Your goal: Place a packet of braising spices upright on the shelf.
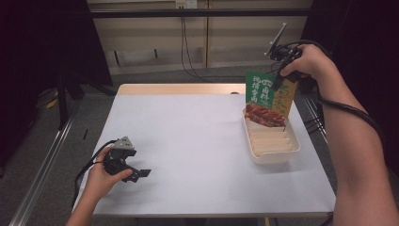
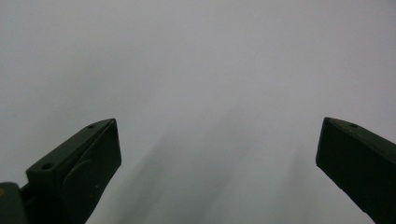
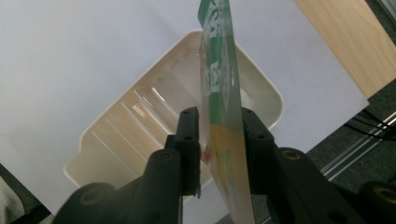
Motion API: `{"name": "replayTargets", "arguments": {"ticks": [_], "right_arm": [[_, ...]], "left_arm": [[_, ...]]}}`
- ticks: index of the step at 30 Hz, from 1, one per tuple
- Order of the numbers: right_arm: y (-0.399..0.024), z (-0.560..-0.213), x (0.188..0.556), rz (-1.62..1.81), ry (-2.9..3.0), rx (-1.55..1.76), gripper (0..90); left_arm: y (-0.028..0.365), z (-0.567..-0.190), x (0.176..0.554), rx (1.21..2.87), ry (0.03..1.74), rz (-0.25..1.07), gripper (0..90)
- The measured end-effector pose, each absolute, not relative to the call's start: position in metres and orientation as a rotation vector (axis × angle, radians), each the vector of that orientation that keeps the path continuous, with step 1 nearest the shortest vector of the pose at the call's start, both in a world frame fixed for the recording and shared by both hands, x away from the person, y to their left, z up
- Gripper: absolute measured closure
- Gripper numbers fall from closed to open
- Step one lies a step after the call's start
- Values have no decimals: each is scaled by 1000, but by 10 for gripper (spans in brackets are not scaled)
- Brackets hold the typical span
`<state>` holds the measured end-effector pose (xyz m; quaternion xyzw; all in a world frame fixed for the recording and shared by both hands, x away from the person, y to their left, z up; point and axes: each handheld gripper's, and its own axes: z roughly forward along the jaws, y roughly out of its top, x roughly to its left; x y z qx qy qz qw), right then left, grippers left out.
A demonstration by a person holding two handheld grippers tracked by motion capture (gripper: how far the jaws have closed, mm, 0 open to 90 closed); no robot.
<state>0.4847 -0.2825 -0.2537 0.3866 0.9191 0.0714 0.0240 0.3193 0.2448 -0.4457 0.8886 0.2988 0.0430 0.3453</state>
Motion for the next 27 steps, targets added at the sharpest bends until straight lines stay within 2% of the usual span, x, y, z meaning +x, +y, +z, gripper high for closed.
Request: {"name": "replayTargets", "arguments": {"ticks": [3, 4, 5, 6, 8, 10, 15, 22, 27], "right_arm": [[-284, -248, 485, 223, 2805, 1226, 616], [-284, -248, 485, 223, 2805, 1226, 616], [-283, -246, 484, 205, 2795, 1216, 527], [-283, -244, 484, 191, 2781, 1227, 479], [-283, -242, 484, 189, 2768, 1239, 439], [-283, -239, 483, 180, 2753, 1262, 347], [-282, -234, 480, 175, 2734, 1269, 223], [-280, -222, 474, 210, 2698, 1303, 143], [-275, -219, 468, 237, 2710, 1288, 143]], "left_arm": [[245, -445, 319, 2309, 774, 114, 0], [245, -445, 319, 2309, 774, 114, 0], [245, -445, 319, 2310, 773, 117, 0], [245, -446, 319, 2308, 777, 113, 0], [246, -445, 319, 2302, 781, 117, 0], [246, -445, 320, 2297, 775, 111, 0], [246, -444, 320, 2300, 773, 114, 0], [245, -444, 319, 2306, 769, 111, 0], [244, -444, 319, 2303, 771, 109, 0]]}}
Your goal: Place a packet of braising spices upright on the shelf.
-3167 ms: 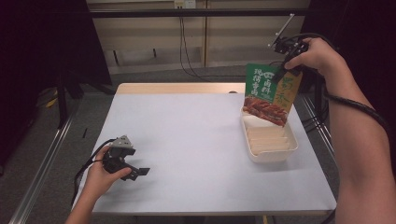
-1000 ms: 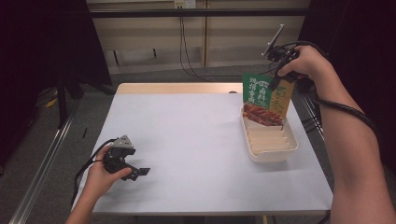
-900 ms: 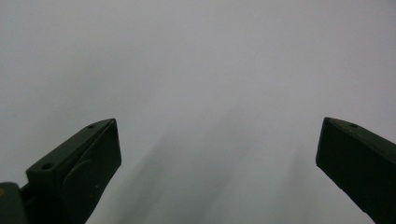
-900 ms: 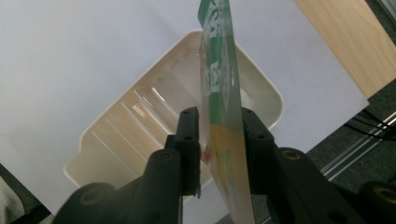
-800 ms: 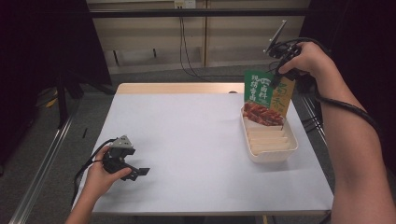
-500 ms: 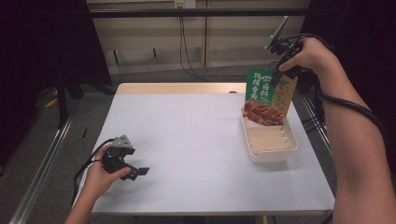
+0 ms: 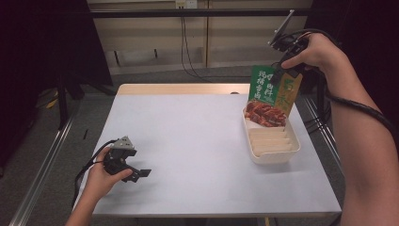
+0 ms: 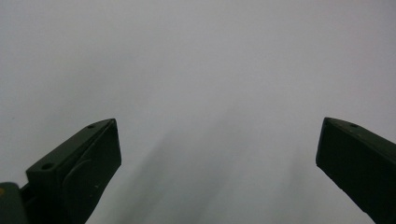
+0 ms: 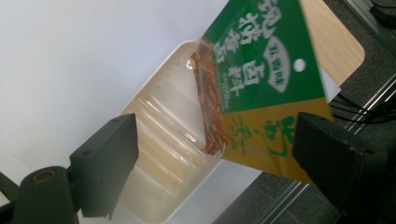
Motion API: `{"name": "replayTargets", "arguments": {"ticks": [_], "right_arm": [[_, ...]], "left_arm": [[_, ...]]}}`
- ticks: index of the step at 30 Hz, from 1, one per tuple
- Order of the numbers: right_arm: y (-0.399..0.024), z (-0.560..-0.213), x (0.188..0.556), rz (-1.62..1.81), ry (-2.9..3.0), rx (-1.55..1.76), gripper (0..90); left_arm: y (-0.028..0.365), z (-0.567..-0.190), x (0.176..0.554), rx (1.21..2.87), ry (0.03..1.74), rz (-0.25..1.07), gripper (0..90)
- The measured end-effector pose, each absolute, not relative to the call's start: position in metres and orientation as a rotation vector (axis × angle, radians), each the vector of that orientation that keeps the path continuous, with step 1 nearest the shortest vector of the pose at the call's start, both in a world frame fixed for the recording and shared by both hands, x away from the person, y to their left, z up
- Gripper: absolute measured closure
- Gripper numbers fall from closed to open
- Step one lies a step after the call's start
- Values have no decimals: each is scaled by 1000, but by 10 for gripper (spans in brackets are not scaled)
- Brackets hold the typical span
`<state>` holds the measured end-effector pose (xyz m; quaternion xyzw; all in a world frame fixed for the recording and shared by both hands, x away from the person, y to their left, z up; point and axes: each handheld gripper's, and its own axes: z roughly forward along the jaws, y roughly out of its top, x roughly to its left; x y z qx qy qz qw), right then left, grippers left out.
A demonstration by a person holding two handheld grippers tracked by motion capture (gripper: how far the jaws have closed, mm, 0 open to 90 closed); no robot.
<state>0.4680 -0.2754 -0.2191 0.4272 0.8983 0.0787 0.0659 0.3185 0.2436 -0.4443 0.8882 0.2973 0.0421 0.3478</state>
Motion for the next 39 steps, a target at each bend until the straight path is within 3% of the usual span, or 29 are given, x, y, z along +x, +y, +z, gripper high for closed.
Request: {"name": "replayTargets", "arguments": {"ticks": [39], "right_arm": [[-186, -284, 428, 351, 2901, 1011, 154]], "left_arm": [[242, -442, 317, 2267, 756, 114, 0]]}}
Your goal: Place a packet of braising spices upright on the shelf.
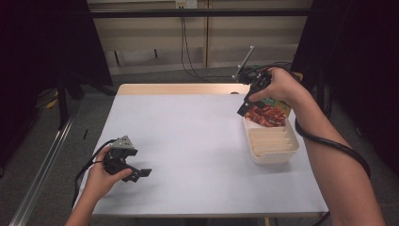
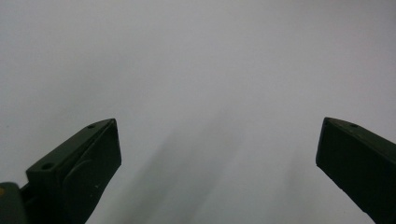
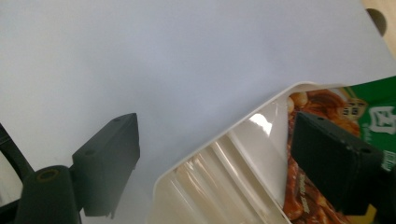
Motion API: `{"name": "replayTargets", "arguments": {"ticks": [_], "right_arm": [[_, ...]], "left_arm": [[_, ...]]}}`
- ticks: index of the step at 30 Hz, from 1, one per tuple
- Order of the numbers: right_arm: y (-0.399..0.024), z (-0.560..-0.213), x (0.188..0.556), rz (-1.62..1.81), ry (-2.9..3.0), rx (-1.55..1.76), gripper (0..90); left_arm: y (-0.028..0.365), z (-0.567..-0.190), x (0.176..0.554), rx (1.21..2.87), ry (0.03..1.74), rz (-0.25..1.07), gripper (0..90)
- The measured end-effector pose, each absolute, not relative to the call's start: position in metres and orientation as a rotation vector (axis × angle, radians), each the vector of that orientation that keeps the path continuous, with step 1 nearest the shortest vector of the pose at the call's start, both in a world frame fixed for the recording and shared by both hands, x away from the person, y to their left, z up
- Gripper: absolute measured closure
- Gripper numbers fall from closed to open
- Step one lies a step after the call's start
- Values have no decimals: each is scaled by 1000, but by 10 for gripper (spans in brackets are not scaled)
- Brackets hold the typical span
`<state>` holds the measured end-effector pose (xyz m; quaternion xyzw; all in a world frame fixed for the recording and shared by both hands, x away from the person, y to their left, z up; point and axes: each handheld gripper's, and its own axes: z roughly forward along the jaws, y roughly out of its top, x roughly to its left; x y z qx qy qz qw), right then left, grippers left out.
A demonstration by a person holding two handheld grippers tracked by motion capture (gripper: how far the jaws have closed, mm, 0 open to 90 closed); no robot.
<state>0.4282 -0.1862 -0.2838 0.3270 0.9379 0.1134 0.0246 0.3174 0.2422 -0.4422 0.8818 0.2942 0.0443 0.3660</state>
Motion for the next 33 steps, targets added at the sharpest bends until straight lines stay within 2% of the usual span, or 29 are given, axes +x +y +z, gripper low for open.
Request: {"name": "replayTargets", "arguments": {"ticks": [20, 33], "right_arm": [[-139, -349, 404, 326, 3026, 808, 148], [-114, -397, 373, 357, 3050, 705, 144]], "left_arm": [[242, -442, 316, 2272, 750, 107, 0], [240, -444, 316, 2282, 745, 95, 4]]}}
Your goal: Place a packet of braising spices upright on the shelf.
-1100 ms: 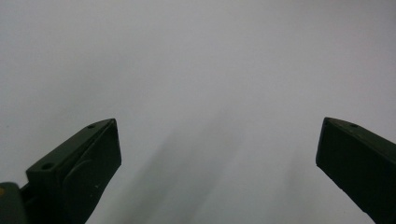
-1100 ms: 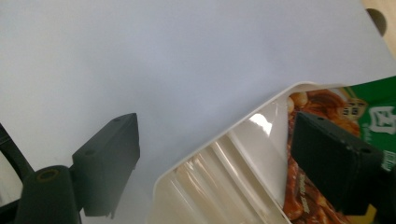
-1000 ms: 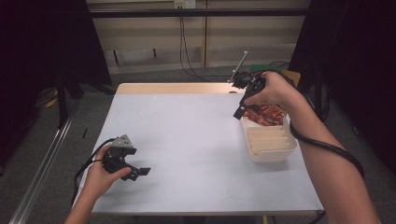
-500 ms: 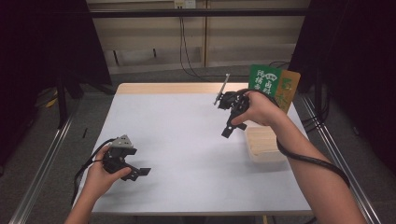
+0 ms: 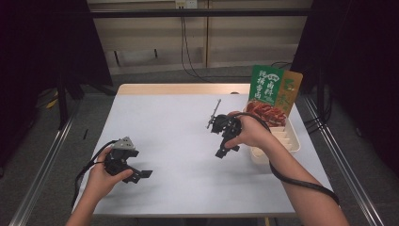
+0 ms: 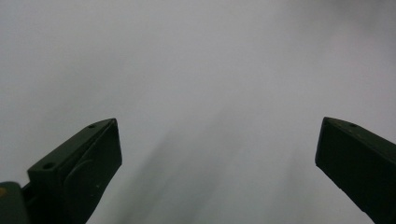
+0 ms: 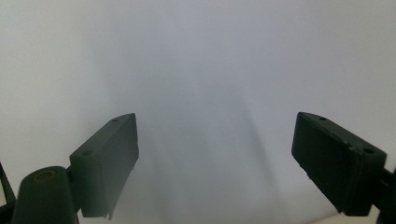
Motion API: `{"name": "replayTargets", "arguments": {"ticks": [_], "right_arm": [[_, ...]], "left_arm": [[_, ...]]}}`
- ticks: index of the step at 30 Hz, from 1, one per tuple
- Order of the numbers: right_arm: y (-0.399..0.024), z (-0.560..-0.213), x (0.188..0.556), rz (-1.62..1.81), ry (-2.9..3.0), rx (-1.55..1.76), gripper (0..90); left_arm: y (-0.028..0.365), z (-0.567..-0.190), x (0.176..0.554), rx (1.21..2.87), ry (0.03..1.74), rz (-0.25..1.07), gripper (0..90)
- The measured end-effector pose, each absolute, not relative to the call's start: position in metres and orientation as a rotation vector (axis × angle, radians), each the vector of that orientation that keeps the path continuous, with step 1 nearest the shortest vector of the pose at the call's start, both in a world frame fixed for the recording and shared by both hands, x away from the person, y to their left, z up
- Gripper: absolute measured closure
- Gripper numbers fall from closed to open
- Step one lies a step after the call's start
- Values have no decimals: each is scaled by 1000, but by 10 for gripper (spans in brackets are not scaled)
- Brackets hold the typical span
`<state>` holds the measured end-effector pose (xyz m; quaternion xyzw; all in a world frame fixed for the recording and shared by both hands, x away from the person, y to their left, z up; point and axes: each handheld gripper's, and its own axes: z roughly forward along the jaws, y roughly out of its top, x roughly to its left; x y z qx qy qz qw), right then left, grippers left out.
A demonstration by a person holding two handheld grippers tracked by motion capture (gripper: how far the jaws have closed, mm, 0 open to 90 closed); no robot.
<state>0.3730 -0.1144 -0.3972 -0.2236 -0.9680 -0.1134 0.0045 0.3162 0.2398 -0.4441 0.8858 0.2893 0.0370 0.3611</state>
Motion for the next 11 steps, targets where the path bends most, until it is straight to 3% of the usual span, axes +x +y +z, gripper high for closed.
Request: {"name": "replayTargets", "arguments": {"ticks": [11], "right_arm": [[-114, -425, 351, -537, -2992, -755, 146]], "left_arm": [[237, -450, 316, 2295, 736, 91, 4]]}}
